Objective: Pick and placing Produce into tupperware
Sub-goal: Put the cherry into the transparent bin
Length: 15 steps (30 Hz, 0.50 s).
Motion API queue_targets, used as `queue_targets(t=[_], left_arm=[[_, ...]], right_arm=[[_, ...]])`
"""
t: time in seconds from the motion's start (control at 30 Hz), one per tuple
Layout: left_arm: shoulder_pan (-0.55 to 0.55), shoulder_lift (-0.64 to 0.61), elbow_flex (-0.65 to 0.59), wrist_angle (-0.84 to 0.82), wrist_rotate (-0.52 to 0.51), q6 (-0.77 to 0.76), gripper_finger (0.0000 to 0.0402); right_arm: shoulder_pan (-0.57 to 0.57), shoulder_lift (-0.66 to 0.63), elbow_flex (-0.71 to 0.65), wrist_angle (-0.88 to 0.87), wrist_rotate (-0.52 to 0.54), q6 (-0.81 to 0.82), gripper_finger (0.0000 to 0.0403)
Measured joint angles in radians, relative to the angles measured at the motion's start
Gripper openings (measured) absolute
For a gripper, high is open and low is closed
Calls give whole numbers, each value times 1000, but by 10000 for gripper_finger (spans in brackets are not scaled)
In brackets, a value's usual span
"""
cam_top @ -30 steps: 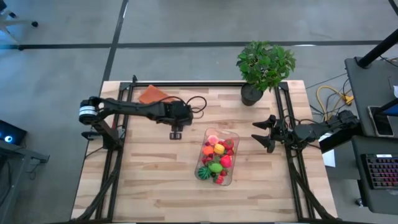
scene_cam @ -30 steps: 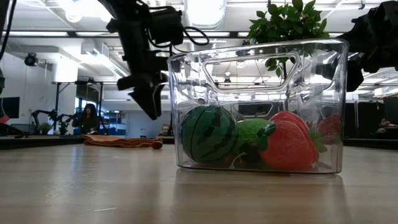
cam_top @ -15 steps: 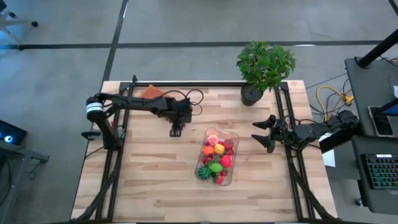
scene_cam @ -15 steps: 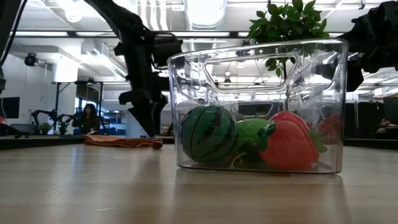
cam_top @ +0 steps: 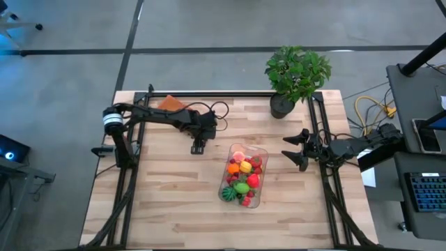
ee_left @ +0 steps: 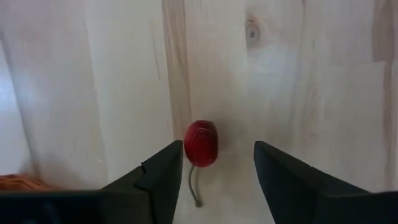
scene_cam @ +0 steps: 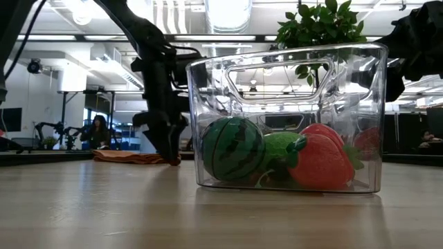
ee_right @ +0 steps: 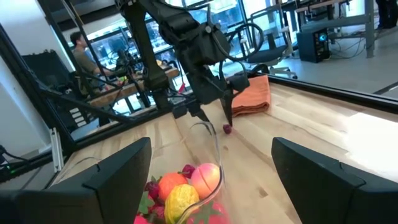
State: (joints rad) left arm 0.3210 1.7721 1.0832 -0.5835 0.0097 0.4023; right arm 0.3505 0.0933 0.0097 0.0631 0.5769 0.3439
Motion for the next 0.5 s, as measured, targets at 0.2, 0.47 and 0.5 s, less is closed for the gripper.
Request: queue_targets(t=[0.2, 0.47, 0.5], left_arm=[[1, 10, 1, 13, 0, 0, 138], [10, 10, 1, 57, -3, 1, 60], [13, 10, 1, 57, -7, 3, 53]], right_arm=[[0, 0, 0, 0, 0, 0, 325], [0, 0, 0, 0, 0, 0, 325], [0, 0, 0, 0, 0, 0, 325]])
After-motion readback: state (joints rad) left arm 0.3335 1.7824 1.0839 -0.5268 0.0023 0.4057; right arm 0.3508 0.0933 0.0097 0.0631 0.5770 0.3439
